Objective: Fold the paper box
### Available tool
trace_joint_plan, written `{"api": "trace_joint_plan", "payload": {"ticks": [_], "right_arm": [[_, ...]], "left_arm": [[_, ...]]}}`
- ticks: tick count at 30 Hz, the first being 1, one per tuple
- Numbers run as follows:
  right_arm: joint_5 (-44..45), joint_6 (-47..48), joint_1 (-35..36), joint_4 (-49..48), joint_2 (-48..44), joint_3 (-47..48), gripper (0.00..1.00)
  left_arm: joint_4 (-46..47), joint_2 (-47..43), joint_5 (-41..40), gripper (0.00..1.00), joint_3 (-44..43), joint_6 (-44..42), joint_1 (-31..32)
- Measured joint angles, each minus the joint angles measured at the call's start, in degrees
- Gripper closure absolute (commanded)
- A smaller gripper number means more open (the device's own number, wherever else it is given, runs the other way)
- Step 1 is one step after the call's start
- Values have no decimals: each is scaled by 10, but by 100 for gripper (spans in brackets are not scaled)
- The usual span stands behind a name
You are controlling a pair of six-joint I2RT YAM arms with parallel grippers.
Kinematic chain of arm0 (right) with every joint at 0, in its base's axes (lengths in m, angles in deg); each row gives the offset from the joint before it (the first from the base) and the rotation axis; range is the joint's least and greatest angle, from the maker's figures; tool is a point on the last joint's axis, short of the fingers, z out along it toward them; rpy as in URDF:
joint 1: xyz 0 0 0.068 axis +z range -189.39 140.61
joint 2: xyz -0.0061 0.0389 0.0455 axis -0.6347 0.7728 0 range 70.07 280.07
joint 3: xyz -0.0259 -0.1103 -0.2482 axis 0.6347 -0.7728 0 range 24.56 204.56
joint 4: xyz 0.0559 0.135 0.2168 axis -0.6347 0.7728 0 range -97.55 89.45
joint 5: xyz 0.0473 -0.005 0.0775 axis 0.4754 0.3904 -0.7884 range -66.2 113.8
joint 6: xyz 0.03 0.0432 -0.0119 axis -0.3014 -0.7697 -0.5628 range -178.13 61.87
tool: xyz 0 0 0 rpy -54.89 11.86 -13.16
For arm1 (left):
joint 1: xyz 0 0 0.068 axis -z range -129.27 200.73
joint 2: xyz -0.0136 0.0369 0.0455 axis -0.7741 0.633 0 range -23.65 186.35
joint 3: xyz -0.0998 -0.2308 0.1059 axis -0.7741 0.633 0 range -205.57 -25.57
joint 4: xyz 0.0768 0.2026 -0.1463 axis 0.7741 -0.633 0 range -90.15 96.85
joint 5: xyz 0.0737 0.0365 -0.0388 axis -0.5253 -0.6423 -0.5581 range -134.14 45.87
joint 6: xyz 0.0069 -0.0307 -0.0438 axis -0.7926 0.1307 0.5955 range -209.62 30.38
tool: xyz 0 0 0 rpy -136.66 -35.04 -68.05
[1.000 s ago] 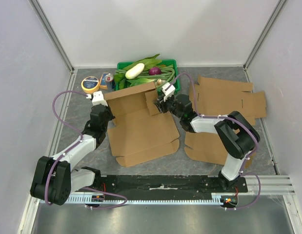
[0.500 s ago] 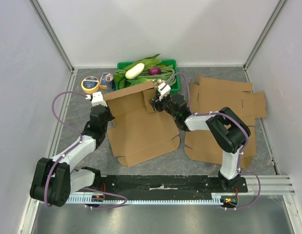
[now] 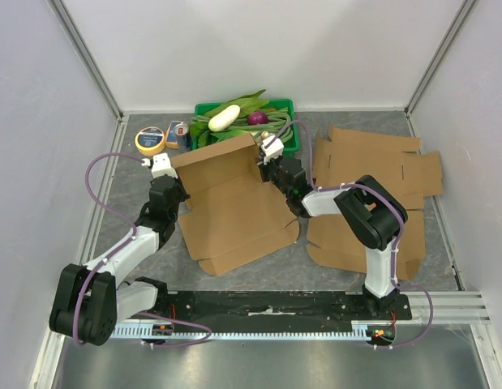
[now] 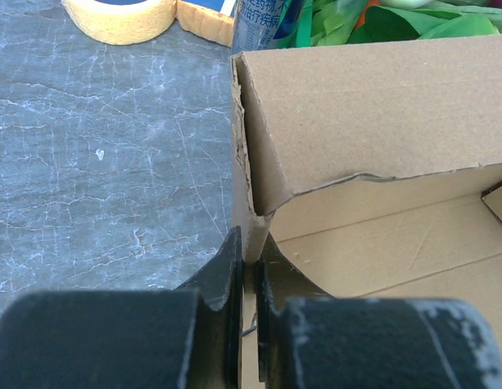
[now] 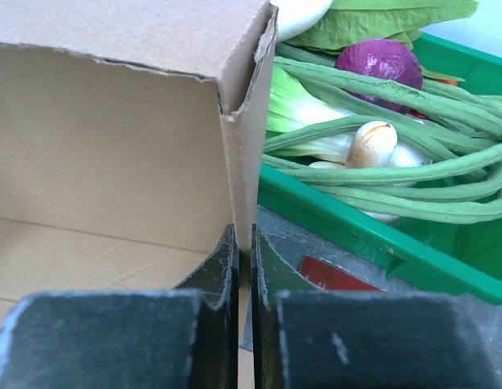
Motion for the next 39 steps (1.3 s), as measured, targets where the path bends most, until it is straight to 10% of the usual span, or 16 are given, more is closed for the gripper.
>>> {"api": "trace_joint_plan", "payload": {"ticks": [2, 7, 14, 30, 39], "right_arm": [[28, 0, 12, -22, 0, -13, 71], [63, -2, 30, -46, 11, -20, 67], [96, -3, 32, -57, 34, -12, 100], [581, 17, 178, -73, 101, 66, 100], [357, -31, 109, -75, -2, -80, 46]], "left_arm": [[0, -1, 0, 98, 1, 0, 1], [-1, -3, -2, 98, 2, 0, 1], [-2, -4, 0, 98, 2, 0, 2], [-2, -4, -3, 98, 3, 1, 6], [-14, -14, 9, 98, 3, 2, 19]]}}
